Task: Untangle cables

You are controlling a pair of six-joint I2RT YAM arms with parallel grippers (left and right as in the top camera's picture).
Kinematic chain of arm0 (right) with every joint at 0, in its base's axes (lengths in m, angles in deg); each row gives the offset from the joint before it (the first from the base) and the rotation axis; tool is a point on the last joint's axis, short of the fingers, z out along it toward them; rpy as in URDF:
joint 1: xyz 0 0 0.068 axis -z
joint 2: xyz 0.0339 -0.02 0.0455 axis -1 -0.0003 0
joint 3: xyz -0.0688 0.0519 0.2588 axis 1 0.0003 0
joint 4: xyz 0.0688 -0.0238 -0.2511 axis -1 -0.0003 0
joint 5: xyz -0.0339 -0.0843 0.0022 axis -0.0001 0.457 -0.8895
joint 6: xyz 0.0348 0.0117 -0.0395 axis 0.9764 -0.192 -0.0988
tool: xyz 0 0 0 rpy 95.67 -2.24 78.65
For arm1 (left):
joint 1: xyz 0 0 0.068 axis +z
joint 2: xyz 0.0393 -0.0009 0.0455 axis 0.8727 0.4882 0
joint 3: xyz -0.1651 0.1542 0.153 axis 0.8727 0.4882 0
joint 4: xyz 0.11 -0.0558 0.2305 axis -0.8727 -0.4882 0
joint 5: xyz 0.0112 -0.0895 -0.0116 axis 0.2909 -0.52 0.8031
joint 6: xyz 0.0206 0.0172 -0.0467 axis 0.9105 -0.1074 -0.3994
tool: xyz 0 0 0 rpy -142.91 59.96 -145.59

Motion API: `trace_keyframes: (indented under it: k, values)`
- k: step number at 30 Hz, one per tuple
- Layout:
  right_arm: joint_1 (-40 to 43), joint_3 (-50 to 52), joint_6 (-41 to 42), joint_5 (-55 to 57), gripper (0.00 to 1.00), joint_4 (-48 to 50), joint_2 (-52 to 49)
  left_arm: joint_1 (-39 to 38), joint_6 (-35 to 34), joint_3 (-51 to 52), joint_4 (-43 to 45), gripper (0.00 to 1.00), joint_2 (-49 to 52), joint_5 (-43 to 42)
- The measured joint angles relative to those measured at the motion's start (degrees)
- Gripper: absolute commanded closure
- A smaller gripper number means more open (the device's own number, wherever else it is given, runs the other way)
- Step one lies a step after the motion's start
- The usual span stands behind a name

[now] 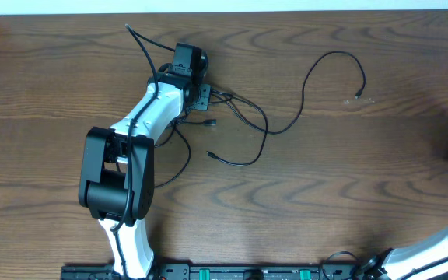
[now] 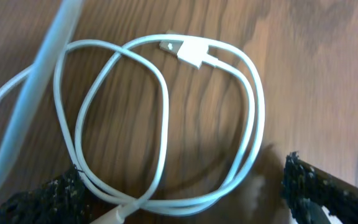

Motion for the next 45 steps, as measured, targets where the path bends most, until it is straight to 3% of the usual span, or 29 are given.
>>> trace_keyframes:
  k: [6, 20, 29, 45]
  values:
    - [4.2, 0.3, -2.9, -1.2, 0.01, 5.1, -1.3, 0.0, 0.0, 0.0, 0.3, 0.67, 0.0, 0.0]
    - [15.9, 0.0, -5.5, -9.7, 0.01, 7.1, -1.5, 0.0, 0.0, 0.0, 0.5, 0.67, 0.0, 0.0]
    - [13.8, -1.2, -11.0, -18.6, 0.01, 2.0, -0.1, 0.0, 0.0, 0.0, 0.5, 0.67, 0.0, 0.0]
    - [3.3, 0.5, -13.6, -30.6, 0.01, -23.5, 14.3, 0.0, 0.0, 0.0, 0.5, 0.68, 0.0, 0.0]
